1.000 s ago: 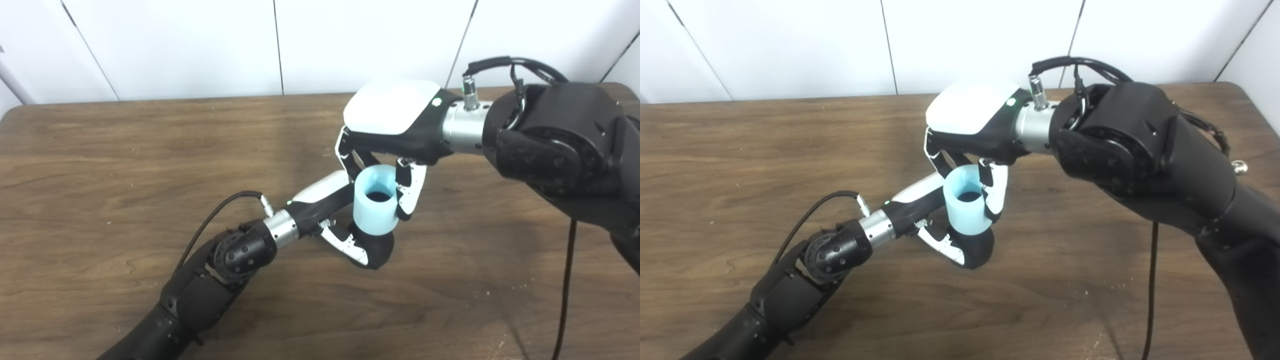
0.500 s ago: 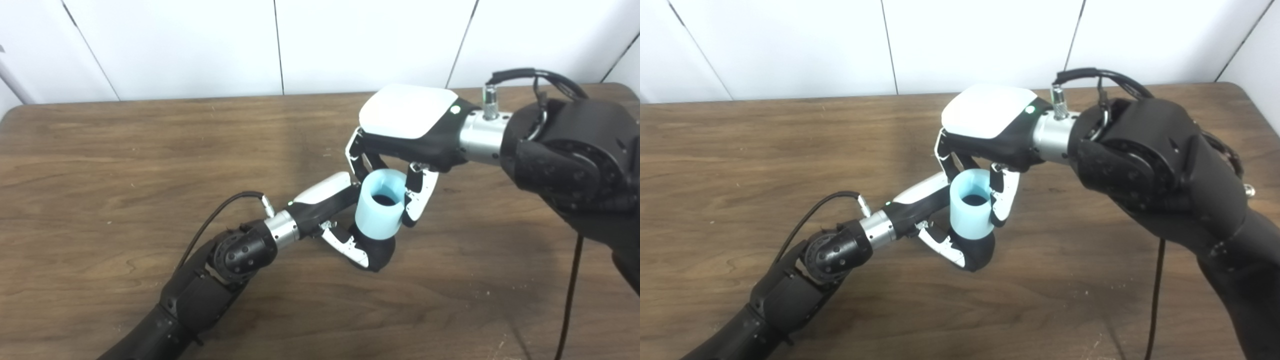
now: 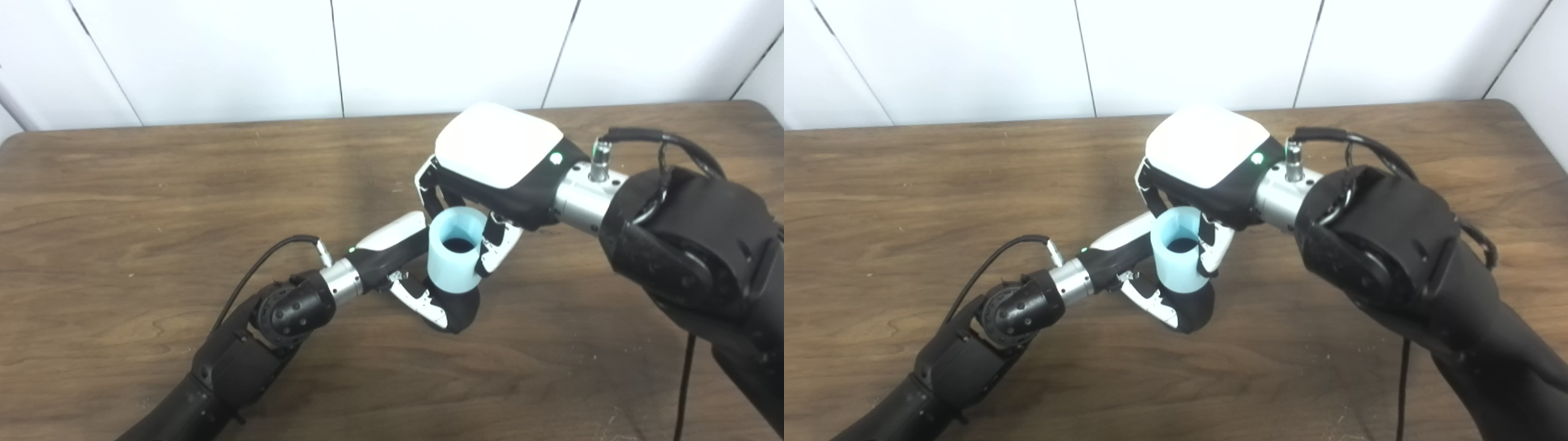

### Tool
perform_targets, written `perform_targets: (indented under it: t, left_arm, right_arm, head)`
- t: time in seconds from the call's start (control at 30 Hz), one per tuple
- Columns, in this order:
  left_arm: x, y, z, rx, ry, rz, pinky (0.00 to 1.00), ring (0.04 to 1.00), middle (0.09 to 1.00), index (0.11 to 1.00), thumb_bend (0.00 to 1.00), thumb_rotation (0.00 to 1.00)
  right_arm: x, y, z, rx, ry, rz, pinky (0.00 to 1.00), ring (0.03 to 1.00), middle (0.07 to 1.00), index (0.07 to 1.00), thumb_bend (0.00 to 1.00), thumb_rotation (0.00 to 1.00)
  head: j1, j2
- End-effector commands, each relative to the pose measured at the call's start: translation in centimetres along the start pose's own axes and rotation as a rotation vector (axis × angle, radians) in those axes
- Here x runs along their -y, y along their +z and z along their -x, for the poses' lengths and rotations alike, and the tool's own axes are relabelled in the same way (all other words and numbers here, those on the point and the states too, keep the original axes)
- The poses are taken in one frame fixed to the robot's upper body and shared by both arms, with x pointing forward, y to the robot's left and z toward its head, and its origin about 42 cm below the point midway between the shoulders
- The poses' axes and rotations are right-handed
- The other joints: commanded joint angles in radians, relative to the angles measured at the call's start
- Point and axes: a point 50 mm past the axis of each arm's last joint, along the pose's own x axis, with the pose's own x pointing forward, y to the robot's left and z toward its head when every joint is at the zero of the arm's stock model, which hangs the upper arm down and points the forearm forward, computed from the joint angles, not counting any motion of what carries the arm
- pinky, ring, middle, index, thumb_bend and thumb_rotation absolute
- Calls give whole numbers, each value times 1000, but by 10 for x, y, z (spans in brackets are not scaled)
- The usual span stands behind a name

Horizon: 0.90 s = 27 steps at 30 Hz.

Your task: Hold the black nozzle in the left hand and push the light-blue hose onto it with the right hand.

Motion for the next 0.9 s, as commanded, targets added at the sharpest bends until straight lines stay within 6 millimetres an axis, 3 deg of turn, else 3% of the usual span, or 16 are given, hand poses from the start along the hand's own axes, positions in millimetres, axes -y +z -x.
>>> perform_targets:
  t: [0.0, 0.87]
  left_arm:
    - [53, -36, 23, -208, -241, 50, 610, 560, 507, 482, 503, 85]
    - [49, -33, 22, -224, -237, 46, 642, 588, 520, 482, 502, 85]
  right_arm:
    - [-8, 7, -2, 23, 116, -17, 25, 111, 470, 481, 528, 0]
    - [-30, 3, -7, 17, 221, -49, 25, 111, 470, 491, 526, 0]
  head:
    - [1, 2]
    - [4, 6]
